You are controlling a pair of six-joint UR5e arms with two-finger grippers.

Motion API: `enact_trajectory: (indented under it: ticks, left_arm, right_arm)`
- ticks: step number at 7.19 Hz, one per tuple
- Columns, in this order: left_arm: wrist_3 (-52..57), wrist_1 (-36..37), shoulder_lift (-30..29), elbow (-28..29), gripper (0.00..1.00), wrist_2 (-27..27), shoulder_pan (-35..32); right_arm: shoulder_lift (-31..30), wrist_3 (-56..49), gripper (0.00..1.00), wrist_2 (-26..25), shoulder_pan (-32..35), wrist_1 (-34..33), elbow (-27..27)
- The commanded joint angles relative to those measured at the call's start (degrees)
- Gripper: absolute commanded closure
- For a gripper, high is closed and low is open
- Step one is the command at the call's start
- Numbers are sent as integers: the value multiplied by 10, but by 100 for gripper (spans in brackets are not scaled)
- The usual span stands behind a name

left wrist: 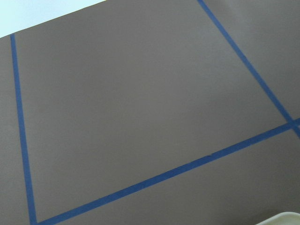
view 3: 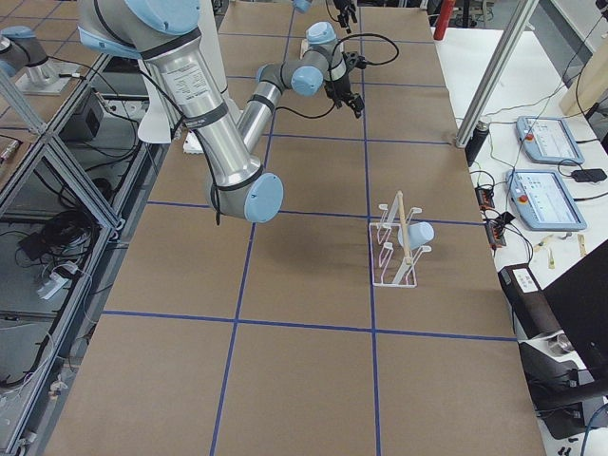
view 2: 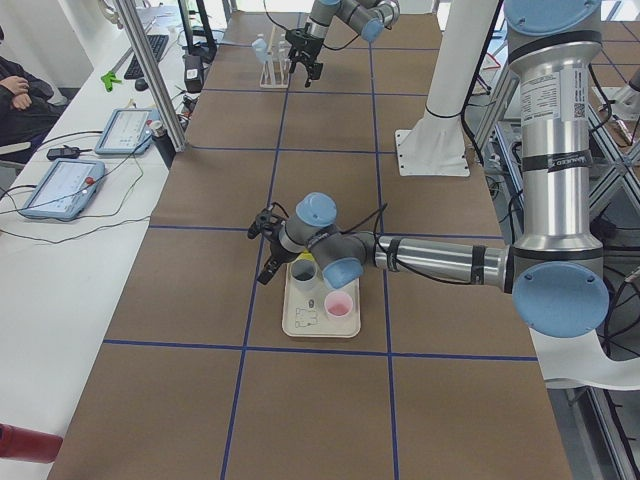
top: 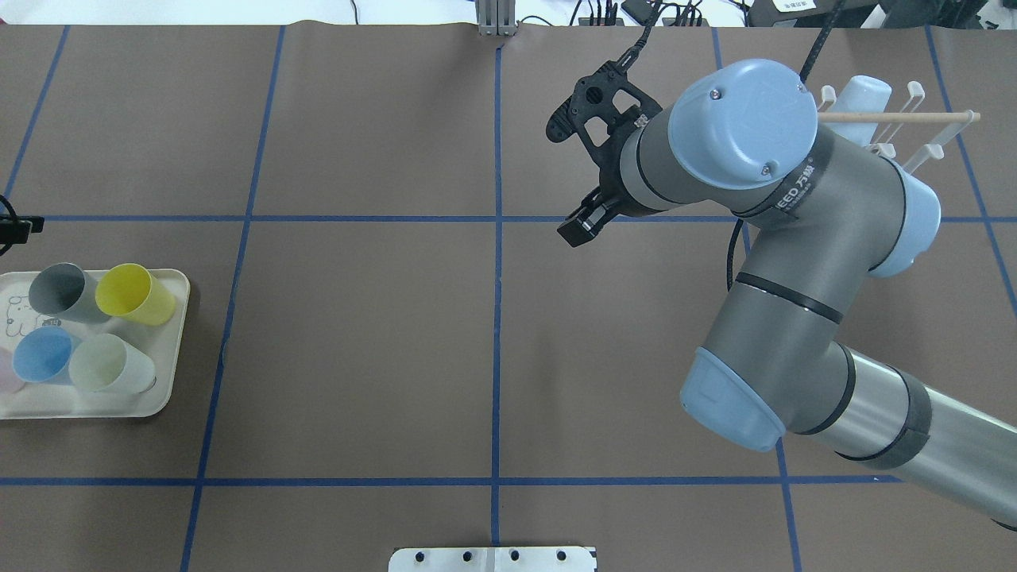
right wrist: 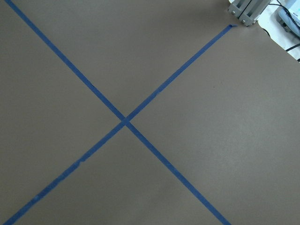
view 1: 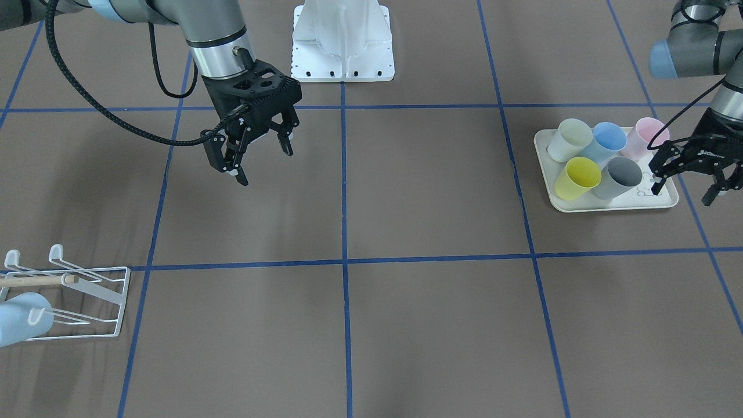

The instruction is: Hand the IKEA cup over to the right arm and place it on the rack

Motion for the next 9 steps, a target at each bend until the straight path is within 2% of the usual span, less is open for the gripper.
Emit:
enact_trajectory:
  ticks: [1,3,5,9]
  left_arm:
    - [-50,-59,8,23,0,0,40]
    - [-92,-64,13,3,0,1,88]
    - [-92,-97,42,2,0,-3,87]
    - [-91,-97,48,1,0,-9,83]
  right_arm:
    - [0,0,0,-1,-2,0,-1]
    - [0,0,0,-3,-4,0,-1]
    - [0,0,0,-3,-4,0,-1]
    - [0,1,0,-22,-17,0,-3]
